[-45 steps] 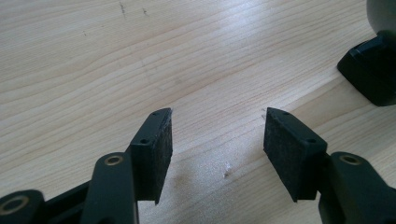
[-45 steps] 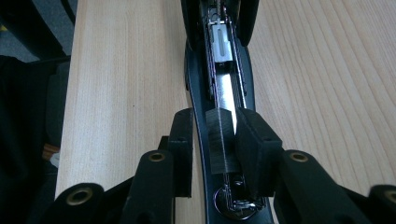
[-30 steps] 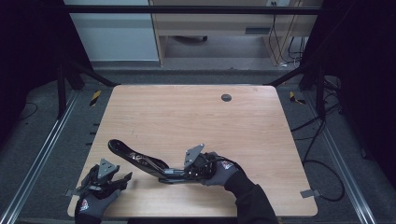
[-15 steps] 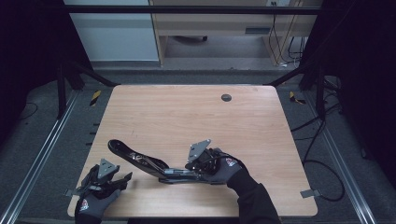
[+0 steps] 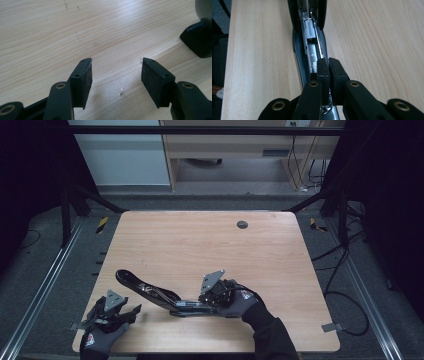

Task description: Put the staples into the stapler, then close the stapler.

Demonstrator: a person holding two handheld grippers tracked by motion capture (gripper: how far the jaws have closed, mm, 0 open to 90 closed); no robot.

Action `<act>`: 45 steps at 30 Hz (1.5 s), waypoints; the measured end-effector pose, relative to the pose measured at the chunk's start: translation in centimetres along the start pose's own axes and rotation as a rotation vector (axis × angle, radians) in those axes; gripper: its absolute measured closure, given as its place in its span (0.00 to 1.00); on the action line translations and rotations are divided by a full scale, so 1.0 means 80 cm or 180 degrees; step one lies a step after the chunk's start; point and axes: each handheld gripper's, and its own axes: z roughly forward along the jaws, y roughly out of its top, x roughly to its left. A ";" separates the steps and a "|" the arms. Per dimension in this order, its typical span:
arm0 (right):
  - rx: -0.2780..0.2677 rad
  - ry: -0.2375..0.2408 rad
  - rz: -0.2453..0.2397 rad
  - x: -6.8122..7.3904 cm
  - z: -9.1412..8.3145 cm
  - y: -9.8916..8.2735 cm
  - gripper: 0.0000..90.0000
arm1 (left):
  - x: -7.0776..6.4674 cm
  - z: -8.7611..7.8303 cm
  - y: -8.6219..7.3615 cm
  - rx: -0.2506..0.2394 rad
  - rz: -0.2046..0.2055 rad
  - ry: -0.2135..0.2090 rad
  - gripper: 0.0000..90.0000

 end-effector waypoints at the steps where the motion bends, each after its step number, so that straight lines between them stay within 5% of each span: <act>1: -0.0020 -0.0030 0.0037 0.000 -0.001 0.000 0.96 | 0.000 -0.001 0.000 -0.0014 -0.0001 0.0000 0.46; 12: -0.0258 -0.0230 0.0609 -0.006 -0.027 -0.016 0.81 | -0.001 -0.010 0.005 -0.0285 -0.0119 -0.0247 0.43; 21: -0.0522 -0.0621 0.1122 -0.007 -0.056 -0.048 0.64 | -0.006 -0.017 0.010 -0.0428 -0.0102 -0.0399 0.36; 26: -0.0629 -0.0937 0.1442 -0.007 -0.072 -0.077 0.60 | -0.008 -0.021 0.012 -0.0513 -0.0106 -0.0468 0.32; 31: -0.0790 -0.1095 0.1743 -0.008 -0.088 -0.106 0.56 | -0.012 -0.028 0.017 -0.0611 -0.0089 -0.0533 0.30; 45: -0.0856 -0.1229 0.1933 0.017 -0.109 -0.149 0.56 | -0.018 -0.046 0.040 -0.0884 -0.0208 -0.0626 0.27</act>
